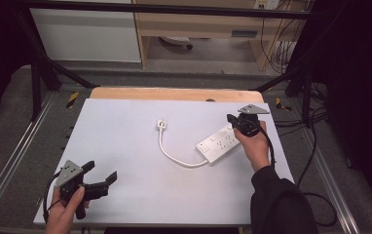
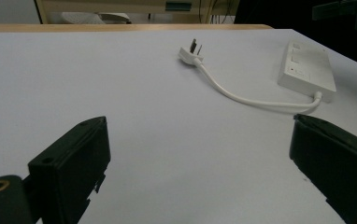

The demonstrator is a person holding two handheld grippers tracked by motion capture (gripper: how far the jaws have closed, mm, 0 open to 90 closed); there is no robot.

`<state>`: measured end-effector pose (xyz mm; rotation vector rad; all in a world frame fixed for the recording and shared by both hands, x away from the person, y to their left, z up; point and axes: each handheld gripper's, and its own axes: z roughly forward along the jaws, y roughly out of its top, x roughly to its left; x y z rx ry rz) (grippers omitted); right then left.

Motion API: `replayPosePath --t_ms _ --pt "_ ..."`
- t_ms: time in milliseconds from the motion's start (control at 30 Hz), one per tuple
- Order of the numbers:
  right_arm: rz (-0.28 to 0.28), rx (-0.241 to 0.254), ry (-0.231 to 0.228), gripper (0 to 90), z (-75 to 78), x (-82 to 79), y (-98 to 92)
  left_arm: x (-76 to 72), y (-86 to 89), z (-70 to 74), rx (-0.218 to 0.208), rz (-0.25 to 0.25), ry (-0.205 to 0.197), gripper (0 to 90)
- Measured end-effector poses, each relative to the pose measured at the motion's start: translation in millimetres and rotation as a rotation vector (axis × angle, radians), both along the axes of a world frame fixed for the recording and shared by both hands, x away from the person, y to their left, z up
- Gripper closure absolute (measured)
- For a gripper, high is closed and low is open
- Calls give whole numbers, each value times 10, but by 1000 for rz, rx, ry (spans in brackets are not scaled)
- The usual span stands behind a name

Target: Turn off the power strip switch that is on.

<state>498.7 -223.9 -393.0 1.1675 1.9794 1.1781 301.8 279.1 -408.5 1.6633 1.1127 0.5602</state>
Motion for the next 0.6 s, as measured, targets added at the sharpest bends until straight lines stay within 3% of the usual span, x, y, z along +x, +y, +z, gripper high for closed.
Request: replayPosePath --t_ms 600 --pt "1 -2 42 900 -115 69 61 -1 1 1 3 -1 0 52"
